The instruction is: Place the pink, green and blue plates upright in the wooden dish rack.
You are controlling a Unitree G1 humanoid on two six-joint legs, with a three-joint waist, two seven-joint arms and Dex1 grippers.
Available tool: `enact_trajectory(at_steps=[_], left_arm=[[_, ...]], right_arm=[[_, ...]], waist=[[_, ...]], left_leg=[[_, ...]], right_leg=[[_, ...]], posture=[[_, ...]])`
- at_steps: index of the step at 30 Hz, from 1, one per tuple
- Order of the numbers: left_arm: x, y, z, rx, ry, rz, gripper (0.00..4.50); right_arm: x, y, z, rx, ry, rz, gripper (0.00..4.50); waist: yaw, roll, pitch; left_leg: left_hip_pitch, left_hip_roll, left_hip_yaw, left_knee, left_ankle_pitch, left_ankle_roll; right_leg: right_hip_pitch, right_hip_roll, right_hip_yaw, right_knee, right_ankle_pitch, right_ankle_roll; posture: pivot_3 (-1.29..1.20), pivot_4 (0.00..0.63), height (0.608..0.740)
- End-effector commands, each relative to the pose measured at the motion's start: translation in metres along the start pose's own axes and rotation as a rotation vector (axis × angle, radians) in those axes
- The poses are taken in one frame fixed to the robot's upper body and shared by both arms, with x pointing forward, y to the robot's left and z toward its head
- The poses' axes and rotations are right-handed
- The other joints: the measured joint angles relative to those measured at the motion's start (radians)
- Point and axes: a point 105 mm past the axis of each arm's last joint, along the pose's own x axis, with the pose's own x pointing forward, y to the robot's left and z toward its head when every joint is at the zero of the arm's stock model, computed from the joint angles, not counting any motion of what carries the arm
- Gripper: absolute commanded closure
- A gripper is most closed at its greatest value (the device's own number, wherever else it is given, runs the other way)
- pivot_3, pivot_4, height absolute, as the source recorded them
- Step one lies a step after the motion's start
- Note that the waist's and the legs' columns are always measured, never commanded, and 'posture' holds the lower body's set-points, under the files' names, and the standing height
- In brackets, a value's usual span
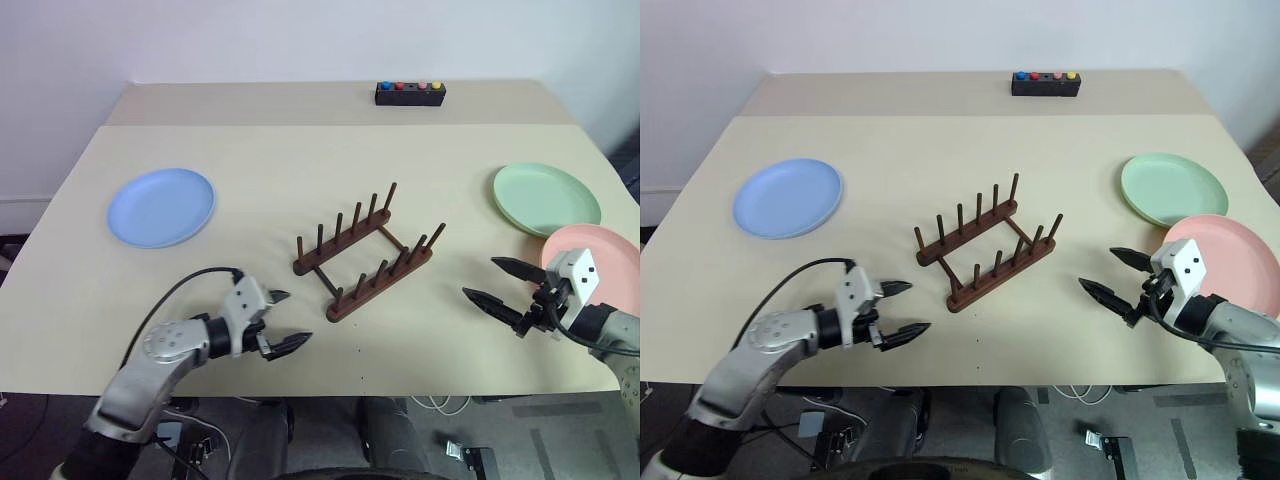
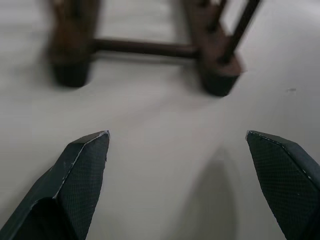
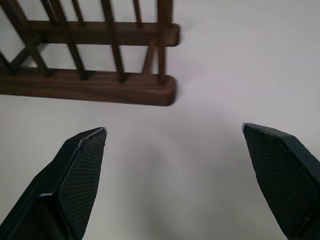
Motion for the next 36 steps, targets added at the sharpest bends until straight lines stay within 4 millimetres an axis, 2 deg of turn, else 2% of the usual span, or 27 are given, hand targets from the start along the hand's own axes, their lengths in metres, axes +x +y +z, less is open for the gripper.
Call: enact_trajectory(at_steps=[1, 5, 10, 13, 19, 25, 30, 33, 36], left_arm=[[0.017, -0.006, -0.001, 0.011, 0.000, -0.034, 0.00], [0.031, -0.005, 0.000, 0.016, 0.004, -0.060, 0.00], [0.038, -0.006, -0.002, 0.035, -0.001, -0.070, 0.00], [0.041, -0.005, 0.001, 0.031, -0.019, -0.067, 0.75], [0.039, 0.000, -0.005, 0.035, -0.012, -0.065, 3.69], [0.037, 0.014, -0.007, 0.091, 0.020, -0.040, 3.74], [0.035, 0.028, 0.003, 0.171, 0.009, -0.100, 3.74], [0.039, 0.037, 0.011, 0.224, 0.001, -0.156, 3.74], [0.052, 0.046, 0.020, 0.283, -0.008, -0.213, 3.74]], right_arm=[[0.001, 0.013, 0.012, -0.026, -0.041, 0.004, 0.06], [-0.002, 0.035, 0.008, -0.005, -0.039, 0.008, 0.06], [-0.010, 0.048, 0.002, 0.018, -0.027, -0.017, 0.06], [-0.013, 0.046, 0.000, 0.020, -0.022, -0.035, 0.00], [-0.012, 0.050, 0.002, 0.021, -0.031, -0.045, 0.00], [-0.012, 0.055, -0.003, 0.038, -0.033, -0.048, 0.00], [-0.009, 0.058, -0.002, 0.041, -0.038, -0.047, 0.00], [-0.009, 0.059, -0.005, 0.041, -0.027, -0.040, 0.00], [-0.006, 0.061, -0.006, 0.039, -0.023, -0.025, 0.00]], waist=[[0.001, 0.002, -0.001], [0.002, 0.002, -0.001], [0.002, 0.004, -0.003], [0.002, 0.004, -0.003], [0.003, 0.004, -0.004], [0.002, 0.004, -0.004], [0.001, 0.004, -0.004], [0.001, 0.004, -0.004], [0.003, 0.003, -0.004]], left_leg=[[0.000, 0.000, 0.000, 0.000, 0.000, 0.000], [0.001, 0.000, 0.000, 0.000, 0.000, 0.000], [0.002, 0.000, 0.000, 0.000, 0.000, 0.000], [0.003, 0.000, 0.000, 0.000, 0.000, 0.000], [0.003, 0.000, 0.000, -0.001, 0.000, 0.000], [0.005, 0.000, 0.000, 0.000, 0.000, 0.000], [0.007, 0.000, 0.000, 0.000, 0.000, 0.000], [0.006, 0.000, 0.000, 0.000, 0.000, 0.000], [0.006, 0.000, 0.000, 0.000, 0.000, 0.000]], right_leg=[[0.000, 0.000, 0.000, 0.000, 0.000, 0.000], [0.001, 0.000, 0.000, 0.000, 0.000, 0.001], [0.002, 0.000, 0.000, 0.000, -0.001, 0.001], [0.004, 0.000, 0.000, -0.001, -0.001, 0.000], [0.004, 0.000, 0.000, -0.001, -0.001, 0.000], [0.006, 0.000, 0.000, -0.001, -0.002, 0.000], [0.006, 0.000, 0.000, -0.001, -0.002, 0.001], [0.006, 0.000, 0.000, -0.001, -0.002, 0.001], [0.006, 0.000, 0.000, -0.001, -0.002, 0.000]], posture=[[0.00, 0.150, 0.740], [0.00, 0.150, 0.740], [0.00, 0.150, 0.740], [0.00, 0.150, 0.740], [0.00, 0.150, 0.740], [0.00, 0.150, 0.740], [0.00, 0.150, 0.740], [0.00, 0.150, 0.740], [0.00, 0.150, 0.740]])
